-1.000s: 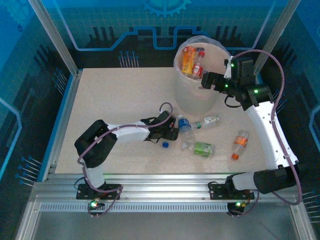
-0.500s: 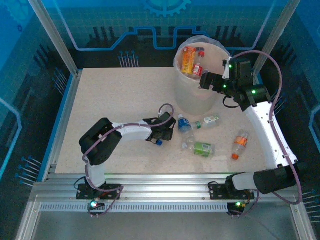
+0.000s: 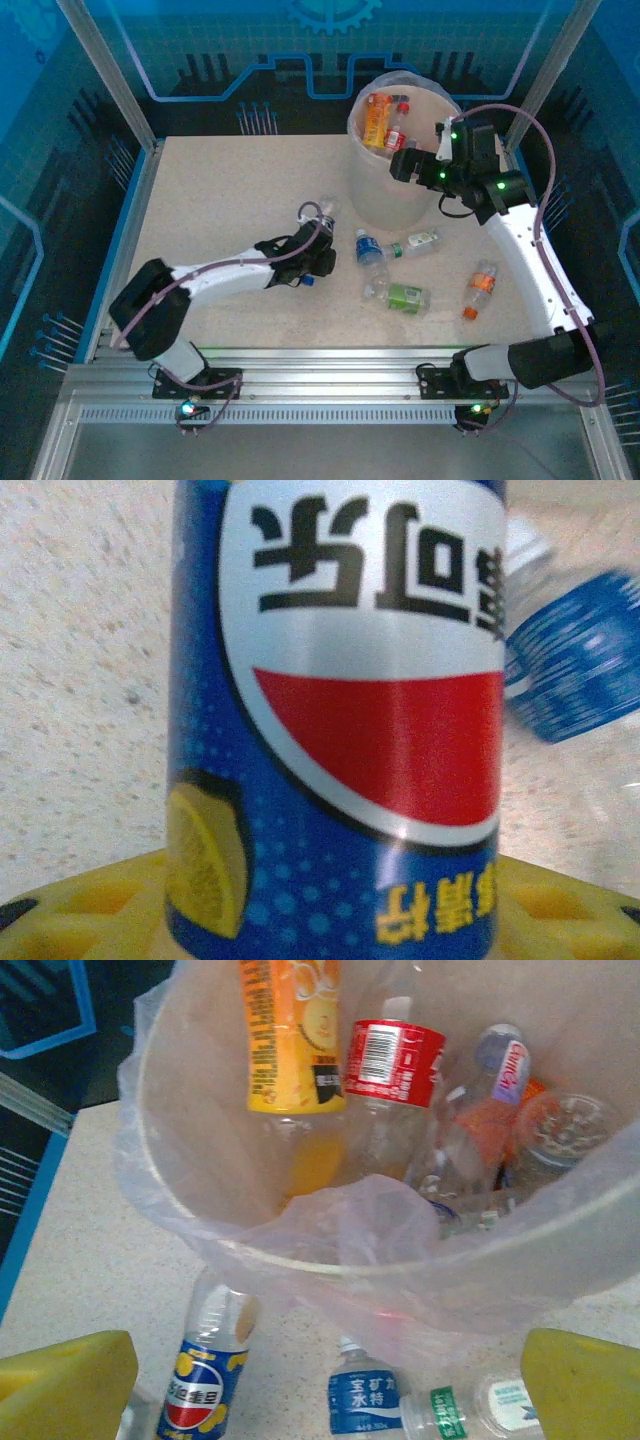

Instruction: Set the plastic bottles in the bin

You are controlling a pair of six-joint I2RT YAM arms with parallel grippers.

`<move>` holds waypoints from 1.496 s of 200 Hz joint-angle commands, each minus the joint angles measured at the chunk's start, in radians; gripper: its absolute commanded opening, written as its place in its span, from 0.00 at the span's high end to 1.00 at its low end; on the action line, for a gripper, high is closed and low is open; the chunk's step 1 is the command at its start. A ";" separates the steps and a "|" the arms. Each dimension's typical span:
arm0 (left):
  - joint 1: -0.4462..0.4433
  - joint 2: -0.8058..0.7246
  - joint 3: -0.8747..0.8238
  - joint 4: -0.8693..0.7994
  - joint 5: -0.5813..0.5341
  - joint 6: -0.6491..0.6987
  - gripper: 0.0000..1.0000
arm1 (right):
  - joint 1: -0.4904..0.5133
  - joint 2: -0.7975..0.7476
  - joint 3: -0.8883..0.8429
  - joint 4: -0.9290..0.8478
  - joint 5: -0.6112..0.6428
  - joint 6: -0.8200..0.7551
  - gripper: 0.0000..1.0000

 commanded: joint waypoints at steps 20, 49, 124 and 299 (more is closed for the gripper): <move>0.034 -0.228 -0.080 0.098 -0.013 0.027 0.50 | 0.030 0.003 -0.043 0.100 -0.128 0.014 0.00; 0.051 -0.344 -0.112 0.176 0.037 0.058 0.50 | 0.037 0.009 -0.065 0.176 -0.245 0.023 0.00; 0.108 -0.391 -0.082 0.389 0.303 0.044 0.49 | 0.126 0.073 -0.049 0.335 -0.528 0.018 0.00; 0.125 -0.306 -0.009 0.568 0.478 -0.005 0.48 | 0.259 0.203 0.048 0.396 -0.548 0.066 0.14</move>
